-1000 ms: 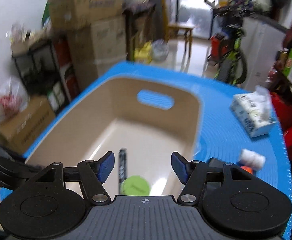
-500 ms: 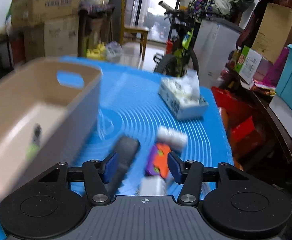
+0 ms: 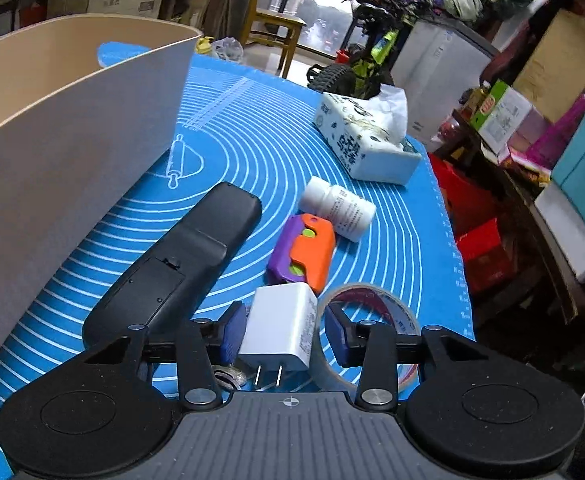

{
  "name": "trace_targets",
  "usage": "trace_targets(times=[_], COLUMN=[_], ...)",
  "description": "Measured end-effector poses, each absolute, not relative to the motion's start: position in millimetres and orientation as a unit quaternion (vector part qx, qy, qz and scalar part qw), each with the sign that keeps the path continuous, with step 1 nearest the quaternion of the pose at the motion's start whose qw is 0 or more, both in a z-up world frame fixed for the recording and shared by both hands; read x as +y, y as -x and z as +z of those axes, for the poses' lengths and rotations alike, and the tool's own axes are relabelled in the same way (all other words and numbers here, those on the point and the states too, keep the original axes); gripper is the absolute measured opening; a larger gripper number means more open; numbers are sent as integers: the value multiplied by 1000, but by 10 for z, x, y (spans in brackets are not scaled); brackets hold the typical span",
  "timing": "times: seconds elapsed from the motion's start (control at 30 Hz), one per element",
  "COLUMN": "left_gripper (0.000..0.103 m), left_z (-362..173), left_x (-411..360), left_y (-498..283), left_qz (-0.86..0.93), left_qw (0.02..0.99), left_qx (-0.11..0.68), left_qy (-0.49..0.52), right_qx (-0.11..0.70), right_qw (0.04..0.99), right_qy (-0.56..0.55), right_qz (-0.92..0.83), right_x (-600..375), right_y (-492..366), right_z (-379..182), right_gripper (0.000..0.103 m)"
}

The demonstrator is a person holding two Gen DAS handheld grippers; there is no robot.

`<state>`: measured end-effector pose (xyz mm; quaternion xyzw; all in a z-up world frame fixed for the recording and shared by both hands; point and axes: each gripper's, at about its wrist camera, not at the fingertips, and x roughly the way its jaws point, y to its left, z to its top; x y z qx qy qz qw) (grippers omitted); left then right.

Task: Organize rigid objects
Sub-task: 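Grasp the white charger plug with the right tool, then carry the white plug into the basket and release it with the right tool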

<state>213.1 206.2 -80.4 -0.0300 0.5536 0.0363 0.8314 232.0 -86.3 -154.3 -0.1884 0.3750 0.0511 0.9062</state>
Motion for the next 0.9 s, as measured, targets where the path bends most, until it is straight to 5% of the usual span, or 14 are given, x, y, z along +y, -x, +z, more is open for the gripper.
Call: trace_targets(times=[0.17,0.3,0.9], left_gripper=[5,5,5], left_z=[-805,-806,-810], left_x=[2062,2062,2060], left_y=[-2132,-2131,-2131], left_qz=[36,36,37], left_qw=[831,831,831], left_qx=[554,554,554], left_qy=[30,30,30], right_qx=[373,371,317], right_qw=[899,903,940], right_qy=[223,214,116], right_qz=[44,40,52], right_x=[-761,-770,-801], right_y=[-2315,-2338,-2153], right_z=[-1645,-1651,-1057], right_gripper=[55,45,45])
